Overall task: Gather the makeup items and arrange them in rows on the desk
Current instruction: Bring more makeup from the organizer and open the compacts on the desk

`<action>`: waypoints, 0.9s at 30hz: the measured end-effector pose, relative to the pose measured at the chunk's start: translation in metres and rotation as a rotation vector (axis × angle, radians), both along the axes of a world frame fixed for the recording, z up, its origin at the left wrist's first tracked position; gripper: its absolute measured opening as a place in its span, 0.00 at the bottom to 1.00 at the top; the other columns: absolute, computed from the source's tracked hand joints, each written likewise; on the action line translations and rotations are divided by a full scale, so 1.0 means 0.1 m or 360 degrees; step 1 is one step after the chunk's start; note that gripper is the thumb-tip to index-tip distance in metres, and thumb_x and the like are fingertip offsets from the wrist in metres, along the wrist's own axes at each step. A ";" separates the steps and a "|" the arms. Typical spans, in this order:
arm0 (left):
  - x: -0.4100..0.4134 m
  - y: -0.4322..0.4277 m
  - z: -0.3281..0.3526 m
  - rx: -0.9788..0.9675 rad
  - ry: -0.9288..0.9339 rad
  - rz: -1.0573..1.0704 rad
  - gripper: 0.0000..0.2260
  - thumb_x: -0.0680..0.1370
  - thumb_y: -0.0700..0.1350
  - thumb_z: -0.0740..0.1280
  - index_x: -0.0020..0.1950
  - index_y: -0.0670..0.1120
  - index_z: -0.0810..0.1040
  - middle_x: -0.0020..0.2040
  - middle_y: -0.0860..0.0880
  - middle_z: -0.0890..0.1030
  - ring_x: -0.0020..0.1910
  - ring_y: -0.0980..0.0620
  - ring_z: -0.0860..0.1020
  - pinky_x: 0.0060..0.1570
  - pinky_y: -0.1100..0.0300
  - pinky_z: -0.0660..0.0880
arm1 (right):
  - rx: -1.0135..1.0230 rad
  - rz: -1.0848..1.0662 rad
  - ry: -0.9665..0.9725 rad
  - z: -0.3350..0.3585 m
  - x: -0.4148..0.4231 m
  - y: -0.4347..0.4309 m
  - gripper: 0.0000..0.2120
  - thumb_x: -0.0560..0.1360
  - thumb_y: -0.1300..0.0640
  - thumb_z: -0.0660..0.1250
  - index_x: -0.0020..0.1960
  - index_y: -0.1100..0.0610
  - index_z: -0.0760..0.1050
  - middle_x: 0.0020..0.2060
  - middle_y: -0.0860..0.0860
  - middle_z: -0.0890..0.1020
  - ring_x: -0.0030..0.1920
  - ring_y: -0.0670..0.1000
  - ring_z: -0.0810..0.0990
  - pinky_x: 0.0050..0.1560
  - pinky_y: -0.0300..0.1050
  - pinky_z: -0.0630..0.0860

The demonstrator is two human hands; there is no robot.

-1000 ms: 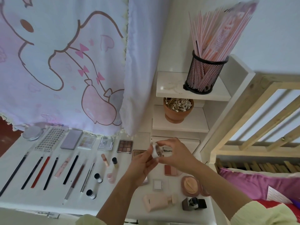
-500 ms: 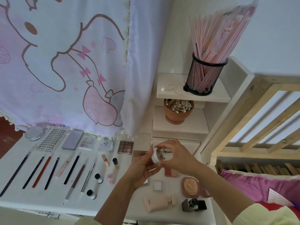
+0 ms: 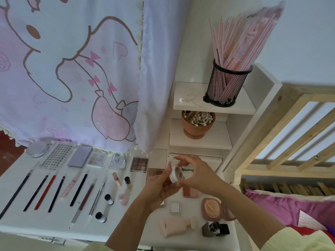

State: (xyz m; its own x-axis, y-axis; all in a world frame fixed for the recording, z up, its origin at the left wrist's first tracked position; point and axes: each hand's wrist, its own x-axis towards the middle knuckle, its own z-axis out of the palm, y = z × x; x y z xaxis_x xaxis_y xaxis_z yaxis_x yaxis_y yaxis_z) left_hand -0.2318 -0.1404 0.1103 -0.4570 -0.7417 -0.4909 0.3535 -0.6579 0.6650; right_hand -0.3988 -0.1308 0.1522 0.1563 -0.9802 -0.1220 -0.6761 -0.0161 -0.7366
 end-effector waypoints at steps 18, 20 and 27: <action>0.10 0.04 -0.12 0.0275 0.0080 0.0086 0.22 0.76 0.53 0.67 0.61 0.37 0.76 0.55 0.34 0.81 0.51 0.41 0.82 0.46 0.55 0.82 | 0.0255 -0.0311 -0.0623 -0.03 -0.11 0.03 0.24 0.66 0.57 0.79 0.60 0.50 0.77 0.53 0.49 0.83 0.53 0.49 0.82 0.54 0.43 0.78; 0.09 0.01 -0.15 0.0385 0.0177 0.0197 0.21 0.76 0.48 0.68 0.63 0.36 0.74 0.56 0.31 0.80 0.54 0.37 0.81 0.43 0.53 0.83 | 0.0542 -0.0535 -0.1085 -0.09 -0.13 0.01 0.17 0.71 0.62 0.74 0.59 0.56 0.78 0.55 0.58 0.83 0.54 0.57 0.82 0.52 0.48 0.79; 0.04 -0.19 -0.37 0.0443 0.0052 0.0347 0.18 0.81 0.43 0.63 0.66 0.33 0.72 0.55 0.31 0.80 0.55 0.33 0.79 0.34 0.55 0.81 | 0.0978 -0.1158 -0.1881 -0.39 -0.13 -0.12 0.13 0.77 0.65 0.62 0.59 0.70 0.73 0.55 0.67 0.80 0.48 0.63 0.82 0.43 0.48 0.82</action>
State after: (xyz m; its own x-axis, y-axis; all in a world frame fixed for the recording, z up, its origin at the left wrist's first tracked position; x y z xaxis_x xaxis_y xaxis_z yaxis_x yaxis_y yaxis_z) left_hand -0.2275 -0.1596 0.0731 -0.3216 -0.6631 -0.6759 0.5235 -0.7193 0.4567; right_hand -0.4114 -0.1427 0.1130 -0.0267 -0.7300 -0.6829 0.5647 0.5527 -0.6129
